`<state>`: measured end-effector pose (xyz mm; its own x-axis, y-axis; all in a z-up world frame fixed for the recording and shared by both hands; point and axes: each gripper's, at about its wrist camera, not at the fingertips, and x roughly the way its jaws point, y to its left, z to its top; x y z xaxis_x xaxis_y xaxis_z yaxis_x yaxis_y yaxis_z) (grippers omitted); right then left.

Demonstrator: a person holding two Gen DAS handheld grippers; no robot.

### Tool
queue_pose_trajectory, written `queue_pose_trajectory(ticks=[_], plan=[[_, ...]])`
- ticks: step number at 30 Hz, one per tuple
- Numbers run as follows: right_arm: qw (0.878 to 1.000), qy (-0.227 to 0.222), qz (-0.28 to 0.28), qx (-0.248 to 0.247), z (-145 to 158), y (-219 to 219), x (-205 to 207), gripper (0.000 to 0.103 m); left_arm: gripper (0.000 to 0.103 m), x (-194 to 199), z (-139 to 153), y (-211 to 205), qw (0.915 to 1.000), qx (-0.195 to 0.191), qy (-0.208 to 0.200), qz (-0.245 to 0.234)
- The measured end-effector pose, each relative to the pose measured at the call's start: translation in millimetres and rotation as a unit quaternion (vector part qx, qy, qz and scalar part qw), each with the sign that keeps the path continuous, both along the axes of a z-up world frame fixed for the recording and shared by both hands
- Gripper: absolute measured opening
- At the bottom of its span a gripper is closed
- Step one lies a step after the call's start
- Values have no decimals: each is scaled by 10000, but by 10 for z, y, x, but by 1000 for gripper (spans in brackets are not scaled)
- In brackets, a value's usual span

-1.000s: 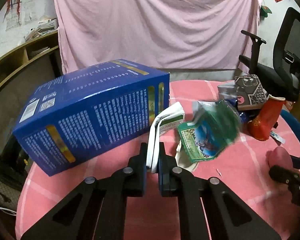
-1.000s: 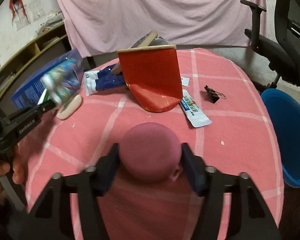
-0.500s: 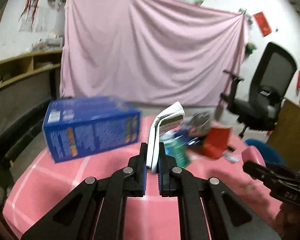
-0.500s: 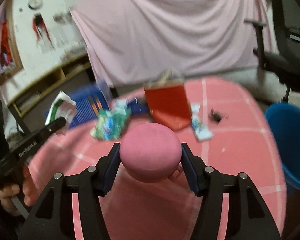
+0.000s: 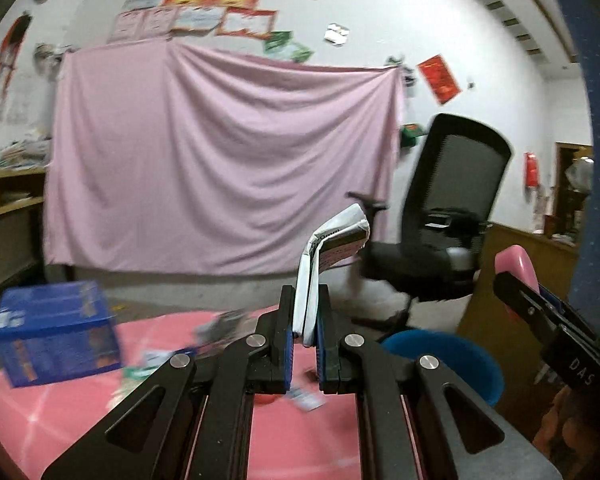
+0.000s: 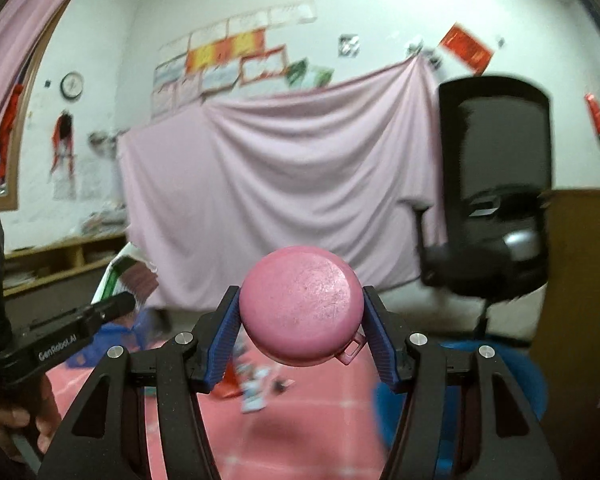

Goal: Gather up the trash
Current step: 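Carry the pink container with the right tool over the blue bucket and release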

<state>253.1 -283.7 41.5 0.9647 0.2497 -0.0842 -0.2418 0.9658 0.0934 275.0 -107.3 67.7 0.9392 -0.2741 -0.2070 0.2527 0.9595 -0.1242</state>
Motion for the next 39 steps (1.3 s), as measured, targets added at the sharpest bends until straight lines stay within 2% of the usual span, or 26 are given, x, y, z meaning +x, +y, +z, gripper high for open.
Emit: queue_pose_trajectory(ticks=[4, 7, 12, 17, 21, 27, 30, 32, 33, 34, 39], plan=[[9986, -316, -416, 6, 30, -268, -55, 57, 7, 123, 23, -322, 9993, -38, -151, -327], [9968, -394, -694, 26, 3, -467, -61, 57, 7, 235, 6, -566, 9984, -43, -146, -552], [9938, -247, -1039, 306, -103, -842, -47, 57, 7, 542, -37, -879, 9952, -110, 327, -915], [9899, 310, -1286, 505, -307, -1098, 185, 57, 7, 844, -177, -1161, 9871, 50, 1043, -1210], [9829, 969, -1403, 702, -526, -1284, 459, 57, 7, 1120, -350, -1366, 9761, 195, 1731, -1302], [9720, 1468, -1518, 1033, -689, -1435, 595, 57, 7, 1351, -606, -1501, 9588, 315, 2419, -1452], [9679, 1651, -1529, 1118, -725, -1457, 641, 57, 12, 1407, -697, -1529, 9535, 349, 2617, -1457], [9657, 1766, -1532, 1133, -756, -1459, 663, 58, 22, 1436, -727, -1542, 9504, 368, 2730, -1444], [9647, 1810, -1541, 1136, -759, -1456, 682, 58, 33, 1441, -731, -1519, 9497, 320, 2781, -1401], [9641, 1825, -1554, 1142, -767, -1461, 687, 58, 36, 1434, -726, -1481, 9504, 238, 2781, -1370], [9615, 1884, -1576, 1234, -770, -1484, 696, 58, 36, 1399, -674, -1295, 9532, 73, 2785, -1171]])
